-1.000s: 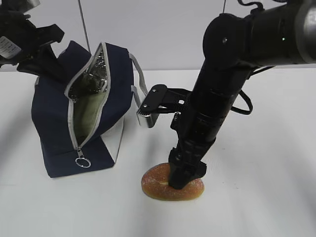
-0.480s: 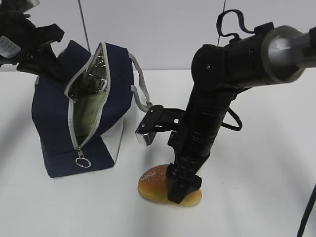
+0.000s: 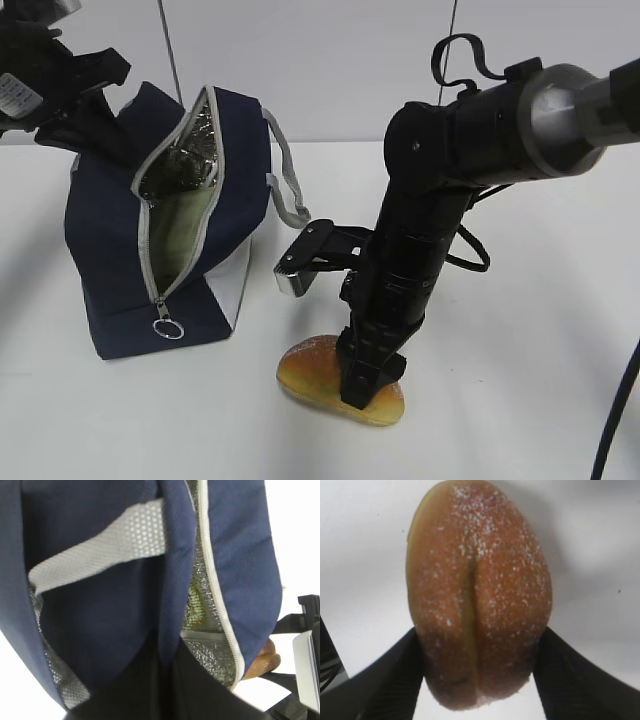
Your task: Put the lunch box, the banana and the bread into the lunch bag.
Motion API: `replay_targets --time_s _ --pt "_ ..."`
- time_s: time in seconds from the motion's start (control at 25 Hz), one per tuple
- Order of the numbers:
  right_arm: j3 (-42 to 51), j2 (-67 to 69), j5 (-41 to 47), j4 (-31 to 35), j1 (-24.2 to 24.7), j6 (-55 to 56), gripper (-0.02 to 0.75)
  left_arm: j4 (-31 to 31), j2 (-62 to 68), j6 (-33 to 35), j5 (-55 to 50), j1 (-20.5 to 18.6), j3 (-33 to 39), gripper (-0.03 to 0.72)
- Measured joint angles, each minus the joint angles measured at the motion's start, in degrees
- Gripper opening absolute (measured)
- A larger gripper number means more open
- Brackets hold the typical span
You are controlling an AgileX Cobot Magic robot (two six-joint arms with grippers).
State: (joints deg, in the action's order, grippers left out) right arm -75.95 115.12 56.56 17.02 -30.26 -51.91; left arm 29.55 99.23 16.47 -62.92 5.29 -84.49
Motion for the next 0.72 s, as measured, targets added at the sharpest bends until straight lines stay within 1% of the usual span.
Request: replay_targets --time_s 0.08,0.16,0.28,0.4,0.52,0.6,0.72 --pt "0.0 0.0 0.0 -1.5 0.0 2.0 0.466 0.0 0.0 0.0 0.0 0.0 0.0 -0.003" --pt "-0.4 0.0 0.0 -4.6 0.0 5.6 0.465 0.0 0.0 0.0 -0.1 0.0 0.0 -0.003" --pt "-1.8 0.0 0.6 -11.5 -0.1 13.7 0.464 0.0 0.0 0.0 -0.1 0.0 0.0 -0.003" --pt "-4.1 0.0 2.3 -20.7 0.0 21.5 0.463 0.0 0.0 0.0 -0.1 0.0 0.0 -0.003" --pt "-7.5 0.1 4.9 -26.2 0.5 27.5 0.461 0.0 0.0 0.0 -0.2 0.0 0.0 -0.003" --pt "-10.5 0.1 6.7 -27.6 0.6 29.5 0.459 0.0 0.0 0.0 -0.2 0.0 0.0 -0.003" --pt "-16.1 0.1 8.6 -27.2 0.6 30.5 0.459 0.0 0.0 0.0 -0.2 0.0 0.0 -0.003"
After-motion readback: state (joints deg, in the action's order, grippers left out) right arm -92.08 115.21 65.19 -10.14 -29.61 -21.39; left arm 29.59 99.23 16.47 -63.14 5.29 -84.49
